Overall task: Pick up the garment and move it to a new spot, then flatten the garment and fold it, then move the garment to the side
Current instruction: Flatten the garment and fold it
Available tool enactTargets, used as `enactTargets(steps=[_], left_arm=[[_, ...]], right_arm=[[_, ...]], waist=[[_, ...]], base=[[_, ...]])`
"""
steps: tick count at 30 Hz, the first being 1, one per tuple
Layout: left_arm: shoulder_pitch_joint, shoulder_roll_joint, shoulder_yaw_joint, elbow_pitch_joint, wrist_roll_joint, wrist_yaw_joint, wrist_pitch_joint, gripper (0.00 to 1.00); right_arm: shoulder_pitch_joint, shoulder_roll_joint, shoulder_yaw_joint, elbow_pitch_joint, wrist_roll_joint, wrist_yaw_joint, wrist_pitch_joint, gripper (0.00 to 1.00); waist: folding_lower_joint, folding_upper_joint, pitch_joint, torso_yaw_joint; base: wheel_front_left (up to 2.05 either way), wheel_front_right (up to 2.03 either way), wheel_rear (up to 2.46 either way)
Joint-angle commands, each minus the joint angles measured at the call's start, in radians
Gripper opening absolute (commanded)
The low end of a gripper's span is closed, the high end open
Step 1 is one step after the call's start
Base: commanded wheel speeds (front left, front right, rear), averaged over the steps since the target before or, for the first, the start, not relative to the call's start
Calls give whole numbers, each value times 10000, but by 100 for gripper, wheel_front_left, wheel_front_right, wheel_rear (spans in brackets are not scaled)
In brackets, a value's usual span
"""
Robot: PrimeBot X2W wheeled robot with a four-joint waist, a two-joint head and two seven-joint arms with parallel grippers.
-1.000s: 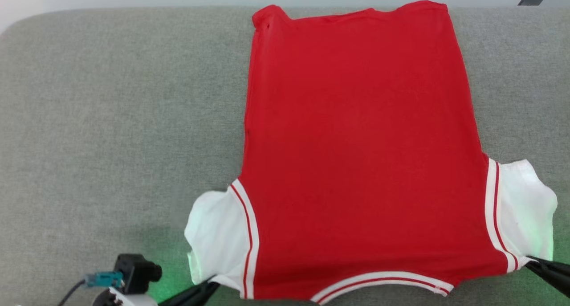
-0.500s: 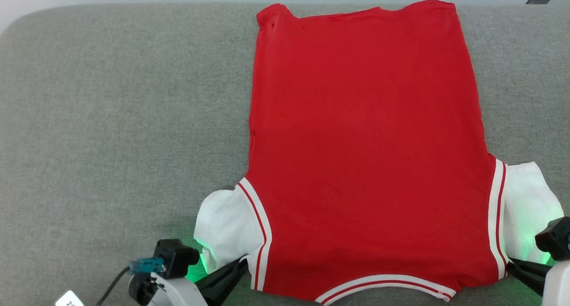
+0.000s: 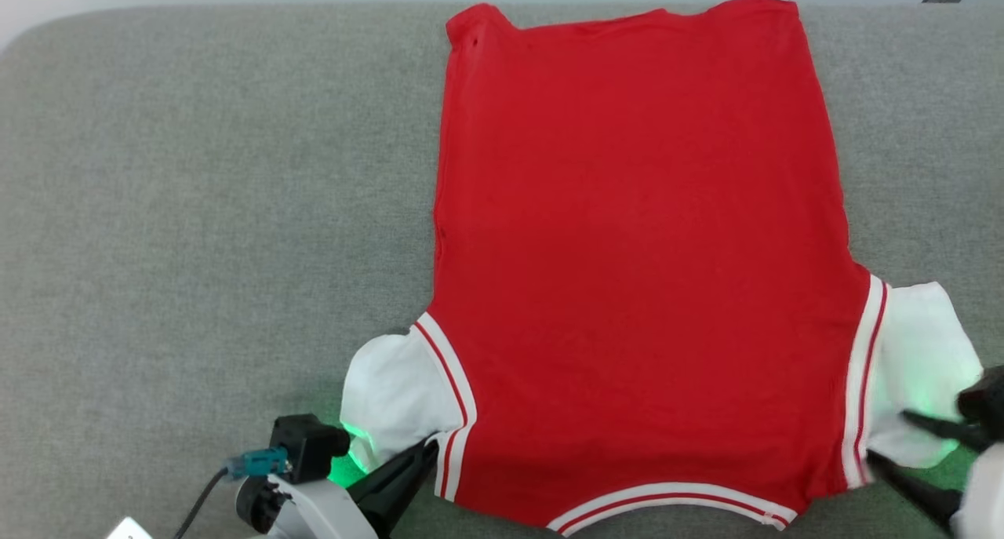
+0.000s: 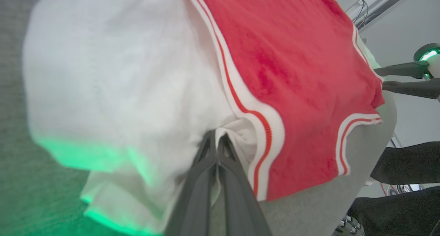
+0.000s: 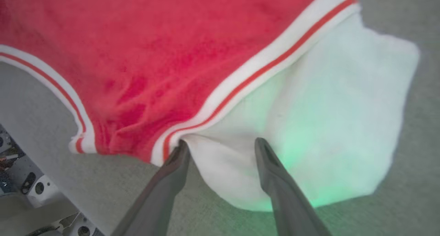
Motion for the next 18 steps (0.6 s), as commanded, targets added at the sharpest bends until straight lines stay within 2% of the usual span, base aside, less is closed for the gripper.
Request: enactTargets(steps=[1,6,11,15,18], left_arm=[[277,-119,155,200,71,30,90,0],[742,-204,765,-76,617,116,57,0],[745,-415,1063,-362,1114,57,53,0],[357,-668,1077,-434,1397,-62,52,0],[81,-890,1083,-407,1539,-152,53,0]], right_arm=[[260,-194,-442,-289,80,-16,141,100],[789,-812,-2714,-1672,752,-16,671,100],[-7,-1095,-4559,-1963,1268,-16,1637,100],[-1821,-632,-4724,-1057,1314,-16,2546,100],[-3616,-15,-4300,178,721,-16,3238,100]], waist=[[0,0,-115,1],[0,0,-175,143],[0,0,88,488],[0,0,549,931],[0,0,1049,1296]], base=[[0,0,0],[0,0,0],[0,0,0],[0,0,0],[0,0,0]])
